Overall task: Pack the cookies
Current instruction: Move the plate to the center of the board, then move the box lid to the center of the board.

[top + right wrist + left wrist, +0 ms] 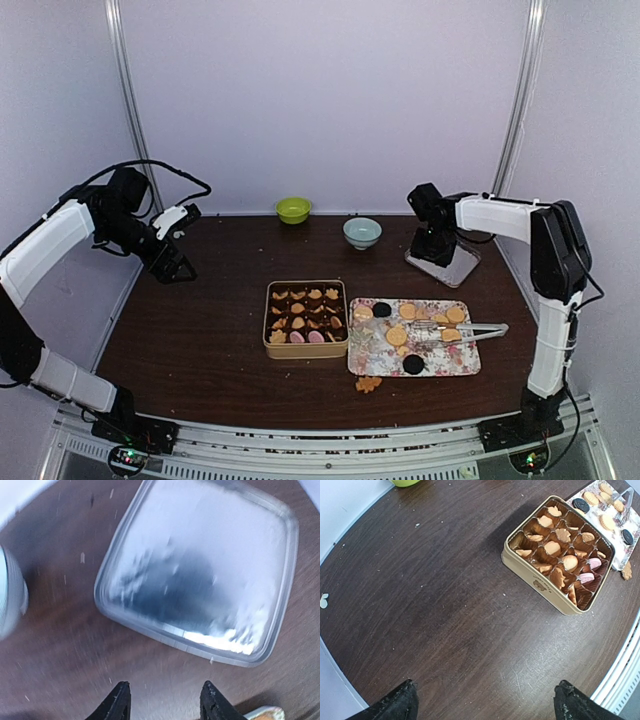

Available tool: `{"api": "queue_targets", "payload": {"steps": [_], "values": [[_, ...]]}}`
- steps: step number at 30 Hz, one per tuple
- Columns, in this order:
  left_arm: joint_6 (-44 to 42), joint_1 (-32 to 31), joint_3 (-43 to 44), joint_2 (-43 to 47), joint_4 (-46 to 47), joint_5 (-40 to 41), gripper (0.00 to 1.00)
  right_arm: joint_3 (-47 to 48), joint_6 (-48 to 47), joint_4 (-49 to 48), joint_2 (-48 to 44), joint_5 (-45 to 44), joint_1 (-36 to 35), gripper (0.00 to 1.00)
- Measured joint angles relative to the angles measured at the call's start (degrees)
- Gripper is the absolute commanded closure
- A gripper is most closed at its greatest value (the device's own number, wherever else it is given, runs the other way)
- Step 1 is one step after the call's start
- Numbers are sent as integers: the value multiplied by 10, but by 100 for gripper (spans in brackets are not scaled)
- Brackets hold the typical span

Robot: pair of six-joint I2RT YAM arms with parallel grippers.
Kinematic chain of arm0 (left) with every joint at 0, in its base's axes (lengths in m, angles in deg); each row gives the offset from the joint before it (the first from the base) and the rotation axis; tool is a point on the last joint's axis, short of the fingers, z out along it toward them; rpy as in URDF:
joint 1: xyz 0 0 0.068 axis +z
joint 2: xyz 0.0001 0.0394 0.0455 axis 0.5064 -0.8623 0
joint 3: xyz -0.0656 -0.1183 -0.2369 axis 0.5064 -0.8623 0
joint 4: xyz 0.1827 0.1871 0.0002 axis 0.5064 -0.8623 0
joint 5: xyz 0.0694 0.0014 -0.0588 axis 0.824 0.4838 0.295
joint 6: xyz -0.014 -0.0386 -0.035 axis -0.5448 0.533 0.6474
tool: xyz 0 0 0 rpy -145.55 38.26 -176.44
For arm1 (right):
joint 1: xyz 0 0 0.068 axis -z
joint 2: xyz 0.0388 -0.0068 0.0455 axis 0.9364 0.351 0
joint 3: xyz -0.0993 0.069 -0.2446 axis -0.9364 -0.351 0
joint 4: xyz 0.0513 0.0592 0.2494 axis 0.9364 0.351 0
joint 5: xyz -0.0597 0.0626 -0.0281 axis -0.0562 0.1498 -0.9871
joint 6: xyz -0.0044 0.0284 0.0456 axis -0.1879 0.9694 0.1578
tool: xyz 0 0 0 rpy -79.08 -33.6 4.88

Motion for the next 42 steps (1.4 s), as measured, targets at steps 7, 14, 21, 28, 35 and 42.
{"api": "queue_targets", "payload": {"steps": [7, 14, 21, 28, 35, 42], "values": [[0, 0, 0, 0, 0, 0, 3, 80, 24, 31, 62, -29, 48, 57], [0, 0, 0, -7, 0, -2, 3, 195, 34, 126, 160, -74, 37, 56], [-1, 0, 0, -7, 1, -4, 3, 389, 38, 247, 265, -122, 13, 55], [-4, 0, 3, -10, 10, -20, 4, 359, 45, 269, 255, -119, 10, 54], [14, -58, 186, -189, 24, -55, 5, 161, 20, 168, 86, -82, 21, 54], [47, -195, 525, -447, 20, -60, 5, 43, -4, 97, -87, -80, 52, 54]]}}
